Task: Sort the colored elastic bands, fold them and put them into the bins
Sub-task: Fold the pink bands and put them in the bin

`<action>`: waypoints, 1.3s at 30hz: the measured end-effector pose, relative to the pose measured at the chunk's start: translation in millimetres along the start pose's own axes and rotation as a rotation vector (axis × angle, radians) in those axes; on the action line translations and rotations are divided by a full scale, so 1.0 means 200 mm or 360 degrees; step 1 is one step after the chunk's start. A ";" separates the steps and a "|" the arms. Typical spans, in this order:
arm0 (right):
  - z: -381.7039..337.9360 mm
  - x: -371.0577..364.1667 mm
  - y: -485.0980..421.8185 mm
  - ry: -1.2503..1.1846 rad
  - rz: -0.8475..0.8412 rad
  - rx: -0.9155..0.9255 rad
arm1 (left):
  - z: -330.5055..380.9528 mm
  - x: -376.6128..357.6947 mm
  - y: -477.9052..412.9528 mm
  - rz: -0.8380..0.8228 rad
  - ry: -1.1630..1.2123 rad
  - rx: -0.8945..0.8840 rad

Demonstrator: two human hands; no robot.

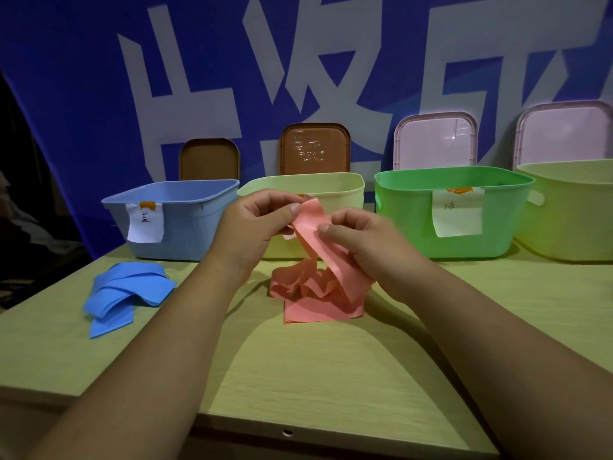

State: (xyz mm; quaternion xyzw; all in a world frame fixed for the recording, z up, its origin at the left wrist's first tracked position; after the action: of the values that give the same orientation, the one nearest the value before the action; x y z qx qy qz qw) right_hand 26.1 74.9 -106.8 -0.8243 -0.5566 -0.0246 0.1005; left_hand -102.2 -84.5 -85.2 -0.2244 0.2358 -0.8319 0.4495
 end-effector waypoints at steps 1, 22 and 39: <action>0.00 -0.01 0.00 0.0037 0.0015 0.0018 | 0.01 0.01 0.00 0.0008 -0.0030 -0.0016; -0.57 -0.08 0.39 -0.0133 0.0111 0.0382 | 1.13 0.13 0.03 -0.0003 -0.0482 -0.0484; -0.58 -0.25 0.63 -0.0106 -0.0252 0.0252 | 1.34 0.20 0.16 0.0031 -0.0430 -0.0370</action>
State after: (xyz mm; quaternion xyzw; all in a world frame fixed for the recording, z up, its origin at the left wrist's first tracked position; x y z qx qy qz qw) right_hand 131.7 -39.1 -18.6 -0.7677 -0.6231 0.0391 0.1445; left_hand 55.5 -184.8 112.5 -0.3824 0.2700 -0.7569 0.4561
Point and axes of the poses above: each hand's wrist, its own y-axis away from the middle knuckle, its own x-axis out of the back of the hand, z = x × y, the point moved 3 cm from there along -y, towards the middle knuckle, and after that the axes turned 4 degrees about -x, right-handed, at the moved point
